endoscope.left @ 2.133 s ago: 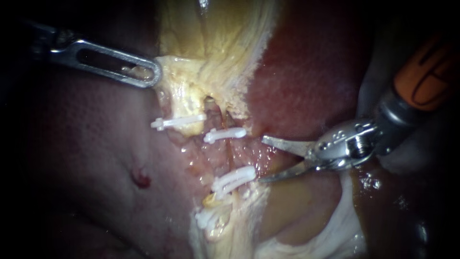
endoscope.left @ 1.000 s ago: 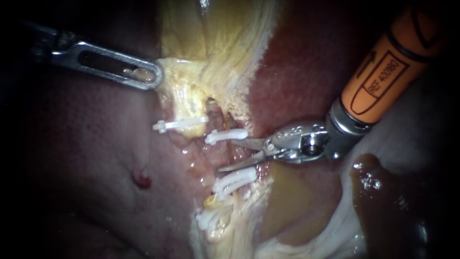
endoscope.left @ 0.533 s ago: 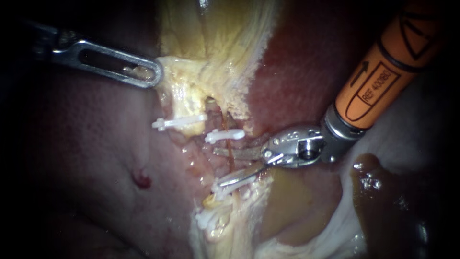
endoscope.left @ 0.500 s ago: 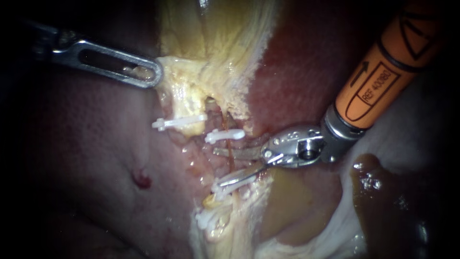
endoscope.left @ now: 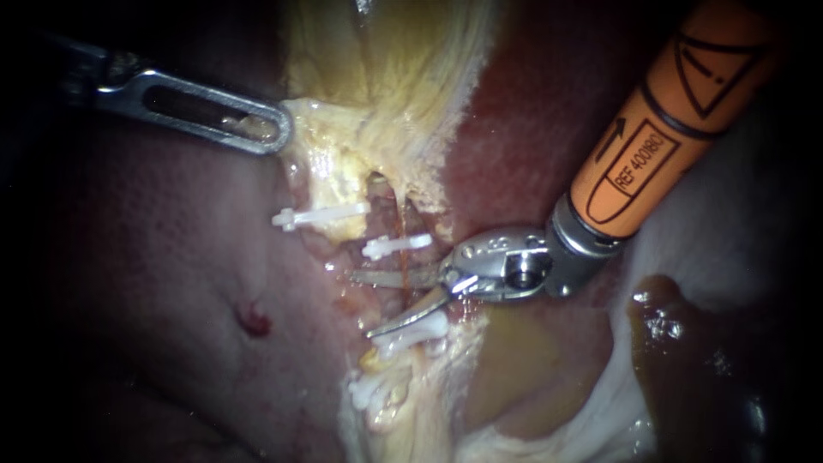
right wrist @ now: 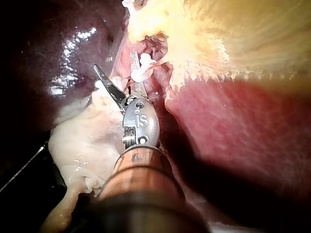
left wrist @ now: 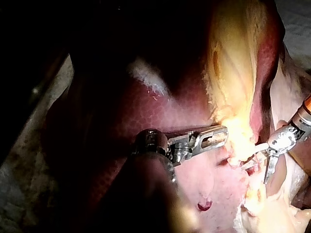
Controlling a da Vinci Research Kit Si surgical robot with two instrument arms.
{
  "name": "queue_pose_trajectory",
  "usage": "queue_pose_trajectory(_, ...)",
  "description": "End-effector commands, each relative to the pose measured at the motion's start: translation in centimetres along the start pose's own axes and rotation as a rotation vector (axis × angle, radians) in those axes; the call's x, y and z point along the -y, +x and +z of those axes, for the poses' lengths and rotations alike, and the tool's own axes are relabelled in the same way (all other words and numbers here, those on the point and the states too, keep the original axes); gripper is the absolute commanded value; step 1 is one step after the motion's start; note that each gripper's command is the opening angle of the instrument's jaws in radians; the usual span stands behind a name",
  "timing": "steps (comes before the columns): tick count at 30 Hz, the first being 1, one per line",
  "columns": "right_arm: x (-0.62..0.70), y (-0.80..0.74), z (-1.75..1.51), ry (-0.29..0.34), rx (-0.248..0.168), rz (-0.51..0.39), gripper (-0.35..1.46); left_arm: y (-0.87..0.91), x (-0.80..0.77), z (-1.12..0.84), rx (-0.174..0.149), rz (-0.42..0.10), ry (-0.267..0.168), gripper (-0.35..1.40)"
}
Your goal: Go to the cutting position right tube
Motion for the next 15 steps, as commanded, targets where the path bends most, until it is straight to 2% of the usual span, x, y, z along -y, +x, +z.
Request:
queue_pose_trajectory(1, 0.01, 0.02, 0.00, 0.004, -0.006, -0.001, 1.31, 0.00, -0.01, 0.00, 0.000, 0.000, 0.001, -0.35)
queue_pose_trajectory(5, 0.03, 0.06, 0.02, 0.015, -0.028, -0.004, 1.32, 0.00, -0.07, 0.01, 0.000, 0.000, 0.000, -0.35)
queue_pose_trajectory(10, 0.10, 0.08, 0.03, 0.036, -0.022, -0.011, 1.31, 0.00, -0.16, 0.01, 0.000, 0.001, 0.005, -0.35)
queue_pose_trajectory(15, 0.06, 0.11, 0.12, 0.033, -0.025, -0.010, 1.31, 0.00, -0.16, 0.04, 0.002, 0.001, 0.003, -0.35)
